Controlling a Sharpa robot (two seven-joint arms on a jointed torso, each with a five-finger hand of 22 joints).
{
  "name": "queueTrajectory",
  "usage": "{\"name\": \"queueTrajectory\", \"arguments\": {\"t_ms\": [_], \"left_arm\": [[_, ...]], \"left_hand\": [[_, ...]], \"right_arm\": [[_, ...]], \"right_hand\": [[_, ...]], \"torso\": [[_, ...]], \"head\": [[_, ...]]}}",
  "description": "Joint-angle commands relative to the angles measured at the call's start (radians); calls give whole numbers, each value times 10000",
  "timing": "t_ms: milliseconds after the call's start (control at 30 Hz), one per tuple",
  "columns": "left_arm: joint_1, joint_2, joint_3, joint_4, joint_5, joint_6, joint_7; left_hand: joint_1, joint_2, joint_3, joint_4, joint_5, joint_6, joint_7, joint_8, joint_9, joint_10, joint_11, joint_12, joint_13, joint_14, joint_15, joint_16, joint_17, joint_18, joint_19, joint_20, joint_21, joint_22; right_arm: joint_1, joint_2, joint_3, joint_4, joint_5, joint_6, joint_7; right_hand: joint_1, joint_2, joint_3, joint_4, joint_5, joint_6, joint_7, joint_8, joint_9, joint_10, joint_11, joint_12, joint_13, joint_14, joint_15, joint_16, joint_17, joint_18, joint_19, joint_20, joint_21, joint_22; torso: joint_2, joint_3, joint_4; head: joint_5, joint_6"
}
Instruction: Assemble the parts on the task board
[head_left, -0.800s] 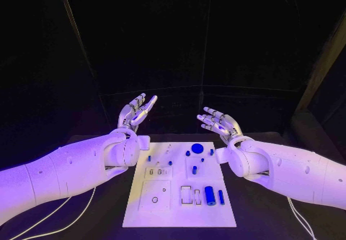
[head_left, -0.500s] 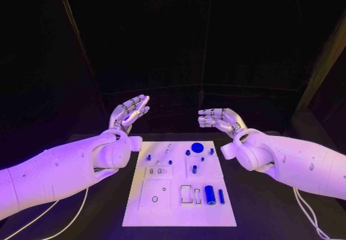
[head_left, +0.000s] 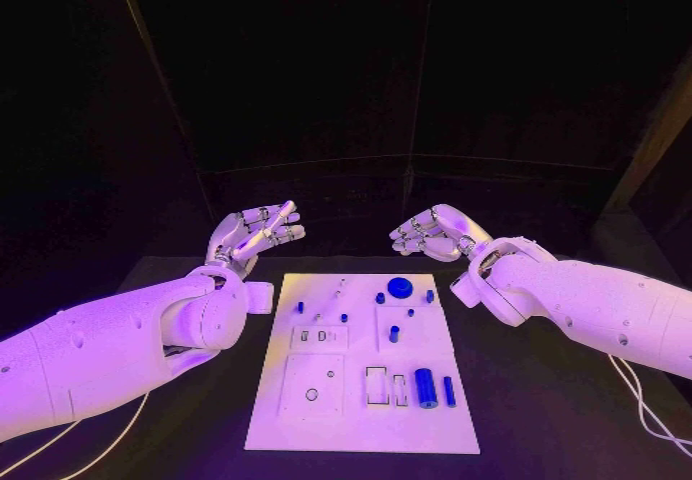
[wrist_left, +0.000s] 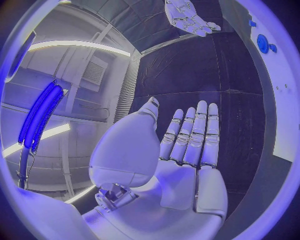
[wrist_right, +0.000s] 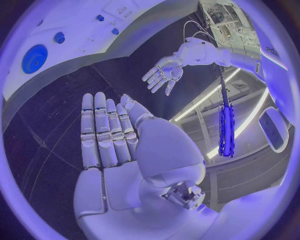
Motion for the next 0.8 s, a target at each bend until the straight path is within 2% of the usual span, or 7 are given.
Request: {"name": "queueTrajectory", "arguments": {"t_ms": [33,133,233,367,400,533,800], "left_arm": [[19,-185,10,320,-331,392,-14],[19,-455,9,675,-345,425,-55],[19,-674,9,963,-352,437,-62],[19,-866,9,1312,-357,470,-106],[19,-893,9,1388,-357,481,-111],[18,-941,9,1608,-359,522,-119],[17,-897,9,1681,-360,584,-143]], "left_hand": [[415,92,-20,-337,-28,679,250,-32,-4,796,-52,-3,16,1016,-197,74,89,147,1073,-170,205,-16],[452,104,-9,-385,-29,698,242,-43,-1,812,-58,-15,18,1064,-207,42,102,147,1166,-185,199,-32],[482,109,1,-421,-29,714,227,-46,1,824,-67,-21,19,1081,-213,18,108,145,1210,-193,191,-44],[484,127,4,-439,-32,732,217,-51,2,838,-75,-28,19,1097,-219,-14,114,144,1259,-202,177,-59],[445,140,-10,-422,-35,735,224,-60,1,838,-73,-39,18,1122,-224,-29,121,143,1299,-207,172,-68],[416,147,-24,-412,-36,734,226,-70,0,835,-72,-50,17,1150,-228,-39,130,143,1337,-214,167,-76],[411,147,-27,-412,-37,734,224,-73,0,834,-73,-53,17,1154,-229,-42,131,143,1346,-215,166,-78]], "right_arm": [[113,48,7,8,-2069,333,-712],[190,74,10,89,-3012,522,-1374],[263,119,13,150,-4096,784,-2238],[329,229,17,151,-5210,1210,-3179],[336,258,18,146,-5427,1287,-3305],[354,376,21,141,-6231,1543,-3612],[364,619,26,60,-7252,1807,-3817]], "right_hand": [[-82,-319,291,-90,155,767,-285,-51,30,1152,-355,-122,67,1228,-409,238,232,81,492,-409,1198,678],[-33,-447,319,-99,218,825,-325,-116,17,1367,-430,-165,85,1652,-543,447,398,94,610,-528,1684,974],[39,-588,399,-79,207,866,-330,-222,8,1423,-453,-323,71,1945,-624,617,607,60,566,-657,2311,1383],[-168,-725,364,12,-290,880,-345,-316,4,1328,-478,-426,46,2420,-708,1073,956,76,644,-730,2908,1752],[-195,-746,376,11,-557,862,-346,-347,3,1267,-476,-418,42,2394,-709,1170,1057,74,579,-726,2998,1815],[-291,-846,352,35,-844,778,-316,-388,-1,1092,-446,-404,39,2536,-724,1611,1403,95,615,-725,3315,2001],[-326,-1026,399,-4,-652,396,-392,-398,-6,690,-451,-394,24,3007,-817,2960,2330,115,973,-855,4216,2498]], "torso": [[268,-20,50],[412,-39,72],[527,-48,107],[678,-68,164],[719,-70,169],[840,-72,190],[972,-71,230]], "head": [[21,16],[-23,90],[-54,93],[-87,69],[-93,72],[-143,74],[-154,142]]}}
